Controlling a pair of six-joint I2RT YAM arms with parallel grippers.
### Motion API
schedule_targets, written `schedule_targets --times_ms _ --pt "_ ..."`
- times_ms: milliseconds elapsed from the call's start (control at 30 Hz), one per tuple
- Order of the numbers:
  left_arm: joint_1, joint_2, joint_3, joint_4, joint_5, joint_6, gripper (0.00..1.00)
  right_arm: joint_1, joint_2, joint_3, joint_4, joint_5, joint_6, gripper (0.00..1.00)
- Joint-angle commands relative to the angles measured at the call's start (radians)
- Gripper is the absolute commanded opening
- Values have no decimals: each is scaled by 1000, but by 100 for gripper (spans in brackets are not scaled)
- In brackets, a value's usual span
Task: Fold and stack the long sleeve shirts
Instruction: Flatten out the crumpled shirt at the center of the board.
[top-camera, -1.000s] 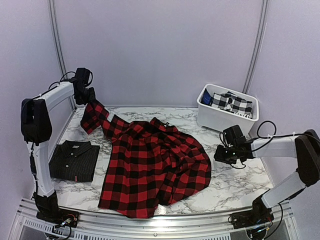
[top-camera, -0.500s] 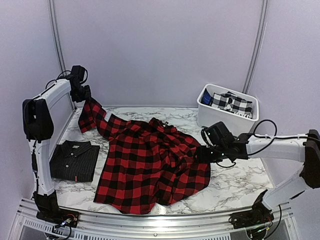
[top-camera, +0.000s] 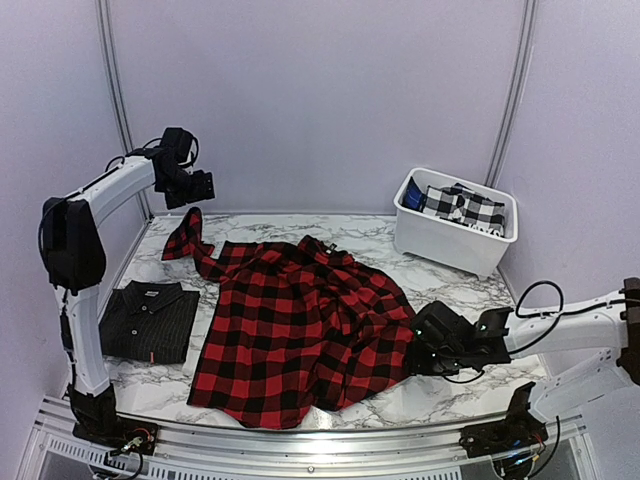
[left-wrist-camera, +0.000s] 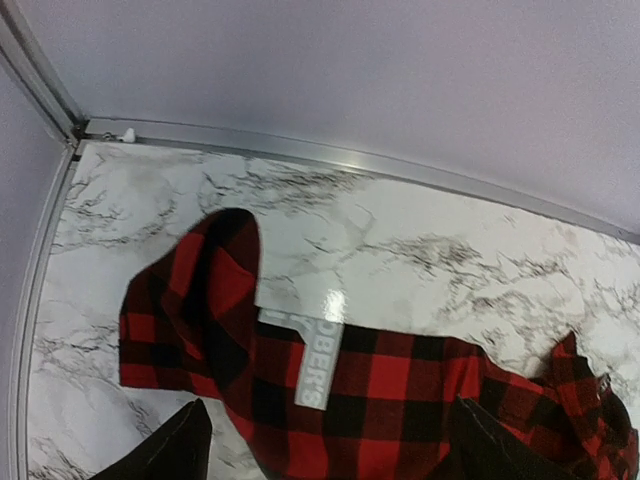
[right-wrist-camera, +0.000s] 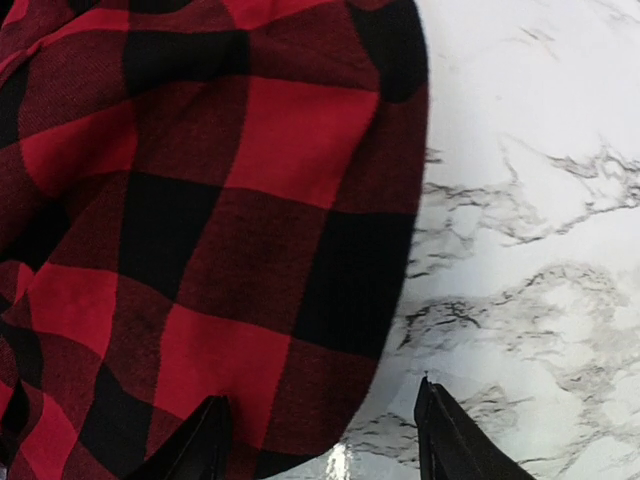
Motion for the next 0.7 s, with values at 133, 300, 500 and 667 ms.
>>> schedule_targets --times_ms 133,300,500,667 --pt "-162 -264 -282 78 71 -52 86 9 42 -22 135 63 79 49" --pt "-240 -417 -523 181 152 -100 86 -1 145 55 107 90 32 20" --pt "-349 -536 -788 251 218 -150 86 -242 40 89 7 120 -132 0" --pt "-449 -578 -947 315 220 -217 86 -480 9 193 -10 105 -331 0"
